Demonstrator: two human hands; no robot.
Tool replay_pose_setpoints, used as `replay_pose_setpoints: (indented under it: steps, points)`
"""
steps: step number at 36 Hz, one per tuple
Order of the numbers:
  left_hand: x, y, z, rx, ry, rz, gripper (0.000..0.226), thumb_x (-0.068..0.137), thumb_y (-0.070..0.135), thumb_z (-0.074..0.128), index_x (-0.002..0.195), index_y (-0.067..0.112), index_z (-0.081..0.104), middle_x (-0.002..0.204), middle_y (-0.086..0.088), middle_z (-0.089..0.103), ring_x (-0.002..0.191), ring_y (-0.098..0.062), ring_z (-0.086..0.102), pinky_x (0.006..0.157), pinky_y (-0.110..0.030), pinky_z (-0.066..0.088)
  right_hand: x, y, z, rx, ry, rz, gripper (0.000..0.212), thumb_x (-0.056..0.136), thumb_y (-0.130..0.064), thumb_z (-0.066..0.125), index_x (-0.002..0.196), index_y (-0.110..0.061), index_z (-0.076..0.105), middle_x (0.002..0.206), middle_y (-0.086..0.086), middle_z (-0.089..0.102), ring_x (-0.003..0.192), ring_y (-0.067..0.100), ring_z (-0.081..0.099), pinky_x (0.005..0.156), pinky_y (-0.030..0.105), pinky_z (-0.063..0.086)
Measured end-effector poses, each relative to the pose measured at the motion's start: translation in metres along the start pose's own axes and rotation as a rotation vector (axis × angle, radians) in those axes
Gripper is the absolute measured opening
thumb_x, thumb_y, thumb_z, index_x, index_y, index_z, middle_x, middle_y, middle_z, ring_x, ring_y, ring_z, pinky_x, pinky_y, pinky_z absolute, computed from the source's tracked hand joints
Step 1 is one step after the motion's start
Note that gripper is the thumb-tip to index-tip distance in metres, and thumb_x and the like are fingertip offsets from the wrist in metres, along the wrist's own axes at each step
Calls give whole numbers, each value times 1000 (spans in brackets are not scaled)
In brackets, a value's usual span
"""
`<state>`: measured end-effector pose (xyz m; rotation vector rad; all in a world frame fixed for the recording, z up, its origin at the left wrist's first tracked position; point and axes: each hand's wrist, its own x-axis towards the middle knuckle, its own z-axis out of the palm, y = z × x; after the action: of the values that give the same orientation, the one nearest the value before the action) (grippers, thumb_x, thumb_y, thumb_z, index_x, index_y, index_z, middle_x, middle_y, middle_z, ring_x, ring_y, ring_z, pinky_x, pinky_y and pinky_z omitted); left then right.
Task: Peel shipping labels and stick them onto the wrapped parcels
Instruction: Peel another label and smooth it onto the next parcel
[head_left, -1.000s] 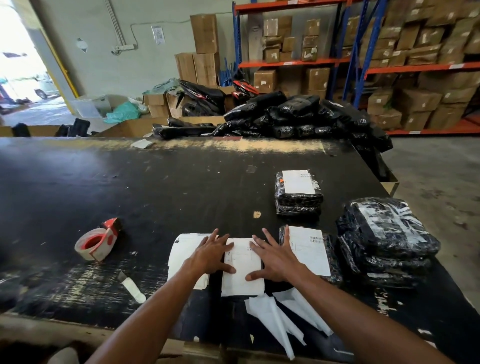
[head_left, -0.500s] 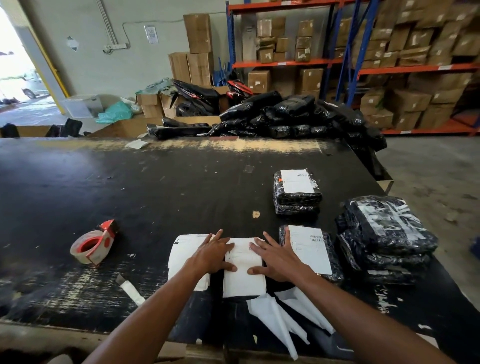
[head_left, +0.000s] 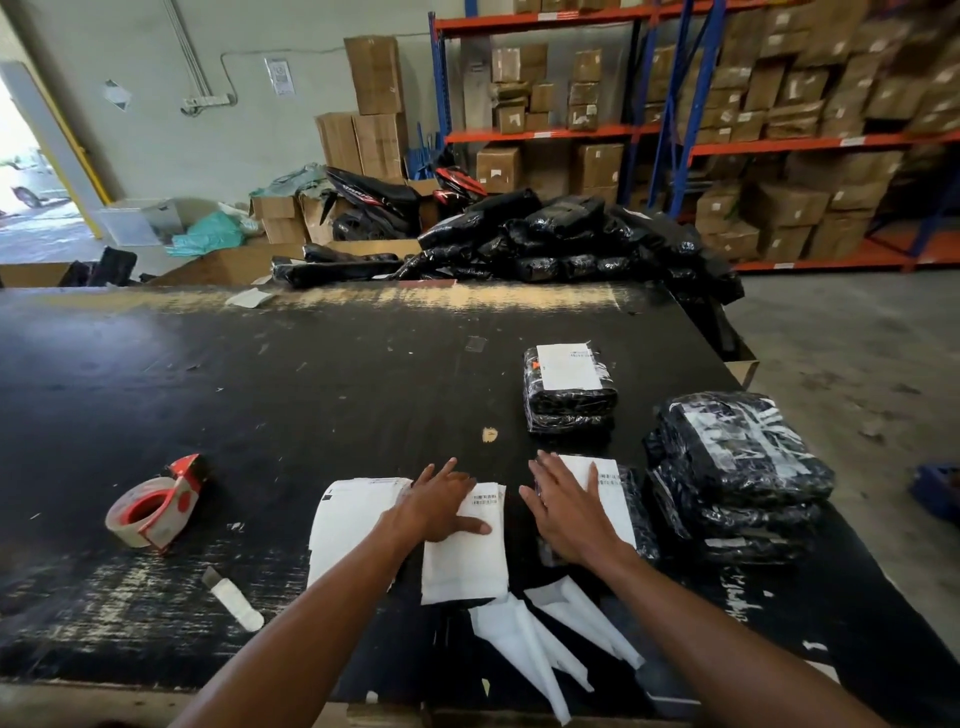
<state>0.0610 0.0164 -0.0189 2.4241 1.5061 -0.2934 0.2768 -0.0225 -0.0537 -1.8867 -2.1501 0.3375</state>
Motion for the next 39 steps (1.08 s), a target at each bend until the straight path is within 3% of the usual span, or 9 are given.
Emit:
replay_pose_setpoints:
  steps: [4,9,15,20,22,24,29,34,39]
  points:
    - [12,21,3,-4,43,46,77,98,61,44,155,12,32,163,-3,32,156,-21,3,126,-46,4,-6,15,-5,10,71,145,56,108,-41,25,159,-18,24,170,1,8,157,18,1,121,61,-4]
    - [22,47,5,-18,32,68,63,104,54,31,143,8,51,157,-7,42,156,-22,8,126,-47,6,-14,28,-19,61,101,408,67,103,-42,38,158,-8,20,168,10,9,154,29,15,117,60,26]
    - [29,67,13,-115,34,86,55,108,48,24,132,11,58,149,-8,51,156,-23,11,125,-48,7,-11,30,-26,130,52,597,80,99,-54,44,158,-7,15,165,18,8,149,36,18,109,53,41]
    - [28,84,10,-221,25,39,55,109,42,23,118,3,61,136,-18,59,148,-31,31,123,-46,17,0,30,-35,135,-45,627,78,98,-52,47,156,-5,21,158,21,20,141,41,32,103,51,46]
    - [26,94,8,-282,82,35,56,109,39,26,102,-2,64,114,-24,66,122,-38,54,112,-47,35,4,32,-37,151,-65,637,82,97,-52,51,156,-3,21,158,23,19,142,42,31,105,52,45]
    - [27,100,8,-362,137,32,57,108,40,29,93,-3,63,102,-25,68,100,-39,62,95,-44,46,7,33,-38,170,-76,647,83,96,-52,53,155,-2,23,159,23,21,142,42,32,105,51,44]
    - [32,105,6,-464,321,-29,52,105,46,34,87,5,61,93,-17,69,86,-34,65,83,-47,53,12,33,-51,186,-62,642,71,94,-55,52,143,-4,46,152,23,36,136,41,41,103,46,45]
    - [34,112,-43,-448,523,-86,51,106,43,35,87,6,64,91,-16,71,84,-35,67,79,-42,54,30,25,-103,155,25,549,68,95,-55,54,141,-5,48,148,23,40,131,42,46,103,45,44]
    - [63,108,-100,-613,548,-93,49,105,42,37,69,13,52,80,-14,69,71,-30,62,67,-37,46,77,29,-154,153,102,458,63,93,-57,57,131,-6,55,141,22,51,125,41,53,100,45,47]
